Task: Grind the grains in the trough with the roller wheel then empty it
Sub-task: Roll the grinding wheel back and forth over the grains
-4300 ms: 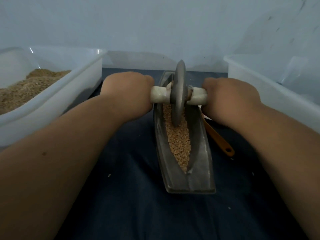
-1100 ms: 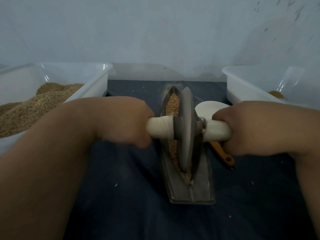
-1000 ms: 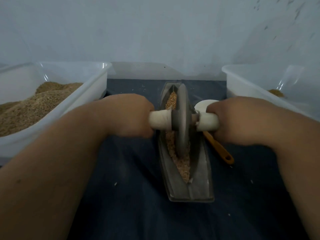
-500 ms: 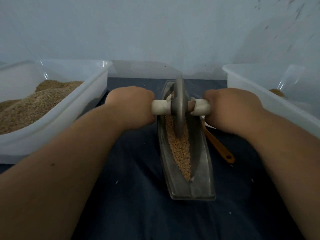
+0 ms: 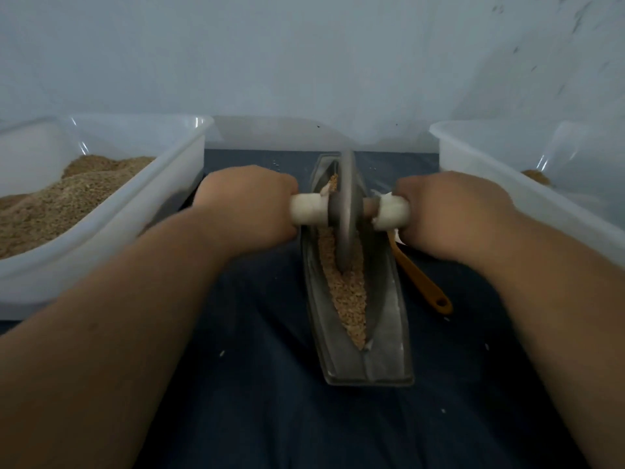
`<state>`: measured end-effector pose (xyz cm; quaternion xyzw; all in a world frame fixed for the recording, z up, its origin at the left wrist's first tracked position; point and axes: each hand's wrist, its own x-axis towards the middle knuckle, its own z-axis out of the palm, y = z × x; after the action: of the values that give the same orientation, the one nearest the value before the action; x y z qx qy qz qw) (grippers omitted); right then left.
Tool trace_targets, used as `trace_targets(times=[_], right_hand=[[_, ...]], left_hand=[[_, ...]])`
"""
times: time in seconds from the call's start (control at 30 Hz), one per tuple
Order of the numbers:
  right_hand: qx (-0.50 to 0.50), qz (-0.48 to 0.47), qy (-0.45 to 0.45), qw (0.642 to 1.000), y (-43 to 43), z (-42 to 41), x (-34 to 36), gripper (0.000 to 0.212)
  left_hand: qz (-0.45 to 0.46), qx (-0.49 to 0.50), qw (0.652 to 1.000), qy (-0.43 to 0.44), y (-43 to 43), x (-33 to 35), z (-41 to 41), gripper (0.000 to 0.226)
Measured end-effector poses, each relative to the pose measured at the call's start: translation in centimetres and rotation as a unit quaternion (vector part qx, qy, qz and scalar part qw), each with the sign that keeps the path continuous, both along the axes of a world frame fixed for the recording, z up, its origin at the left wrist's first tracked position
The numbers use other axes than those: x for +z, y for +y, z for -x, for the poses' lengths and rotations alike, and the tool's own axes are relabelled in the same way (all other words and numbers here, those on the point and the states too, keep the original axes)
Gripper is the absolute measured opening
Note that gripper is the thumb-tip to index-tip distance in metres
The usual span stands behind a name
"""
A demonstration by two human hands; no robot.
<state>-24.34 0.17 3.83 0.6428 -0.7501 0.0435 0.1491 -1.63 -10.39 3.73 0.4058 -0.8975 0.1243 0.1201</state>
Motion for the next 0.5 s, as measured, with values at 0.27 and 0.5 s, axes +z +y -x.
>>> trace_targets(times=[0.27, 0.5], right_hand=[[-0.002, 0.145, 0.077, 0.987, -2.5, 0.9, -2.0, 0.022], [0.063, -0.111, -0.057, 0.99, 2.0, 0.4, 1.7, 0.017]], left_hand=[[0.095, 0.033, 0.994, 0.05, -1.2, -1.3, 1.5, 0.024], [-0.101, -0.059, 0.991, -0.072, 0.5, 1.0, -1.5, 0.033]])
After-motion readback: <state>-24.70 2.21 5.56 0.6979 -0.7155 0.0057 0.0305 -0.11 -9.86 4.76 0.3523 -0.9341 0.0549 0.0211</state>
